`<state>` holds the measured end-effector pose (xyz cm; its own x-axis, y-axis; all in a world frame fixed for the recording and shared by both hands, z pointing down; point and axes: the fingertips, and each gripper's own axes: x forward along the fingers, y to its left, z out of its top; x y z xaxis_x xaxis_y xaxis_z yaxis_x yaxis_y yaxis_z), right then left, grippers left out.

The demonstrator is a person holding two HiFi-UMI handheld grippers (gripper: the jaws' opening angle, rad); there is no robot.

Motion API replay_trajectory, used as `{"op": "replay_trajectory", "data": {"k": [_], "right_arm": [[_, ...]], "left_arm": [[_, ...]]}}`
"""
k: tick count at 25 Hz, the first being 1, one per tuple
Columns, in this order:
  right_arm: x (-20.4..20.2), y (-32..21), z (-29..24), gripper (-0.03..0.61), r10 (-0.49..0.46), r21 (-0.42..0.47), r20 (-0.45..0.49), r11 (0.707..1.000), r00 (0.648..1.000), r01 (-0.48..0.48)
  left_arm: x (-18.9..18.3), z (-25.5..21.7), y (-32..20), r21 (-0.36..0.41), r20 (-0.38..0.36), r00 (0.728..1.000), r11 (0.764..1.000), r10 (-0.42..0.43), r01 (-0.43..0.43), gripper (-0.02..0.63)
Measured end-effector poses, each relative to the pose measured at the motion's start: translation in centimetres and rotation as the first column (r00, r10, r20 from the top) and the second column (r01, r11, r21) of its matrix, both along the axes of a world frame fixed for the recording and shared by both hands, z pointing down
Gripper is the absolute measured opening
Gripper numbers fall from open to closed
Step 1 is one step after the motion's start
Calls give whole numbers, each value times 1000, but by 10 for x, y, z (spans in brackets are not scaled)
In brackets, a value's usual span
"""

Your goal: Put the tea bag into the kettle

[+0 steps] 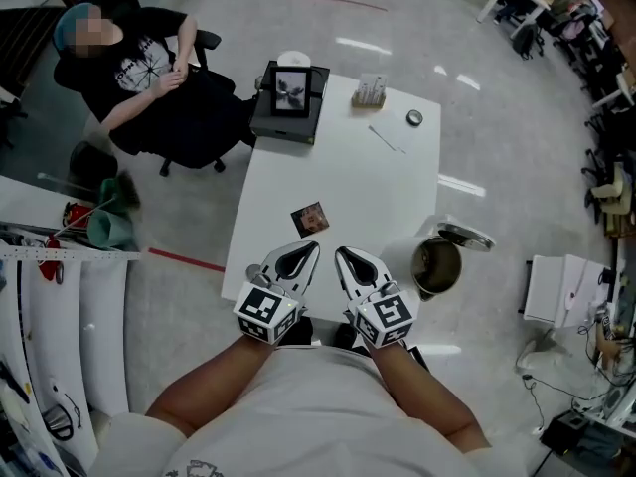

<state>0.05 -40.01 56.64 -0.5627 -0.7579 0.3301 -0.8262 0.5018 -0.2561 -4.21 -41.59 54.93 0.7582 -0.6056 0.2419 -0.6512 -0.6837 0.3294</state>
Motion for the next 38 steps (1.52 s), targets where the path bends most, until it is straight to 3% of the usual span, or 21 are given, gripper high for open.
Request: {"op": "replay_trajectory", "data": {"k": [6,16,23,38], "right_arm": [[-13,-25,54,22,16,-99,-65,995,998,-23],[-40,-47,152,160,-75,-298,-184,954,980,17],[-44,-62,200,244,-127,-332,-295,943,947,23],[-48,-75,249,270,-176,-381,-433,924,884,-3]], "left_arm": [[-15,48,-28,-40,52,998,999,35,-33,11],[-38,108,-54,-120,63,996,991,62,-54,11],[-43,135,-58,-162,63,997,986,54,-43,11],[-53,172,-55,-232,62,996,972,59,-44,11]]}}
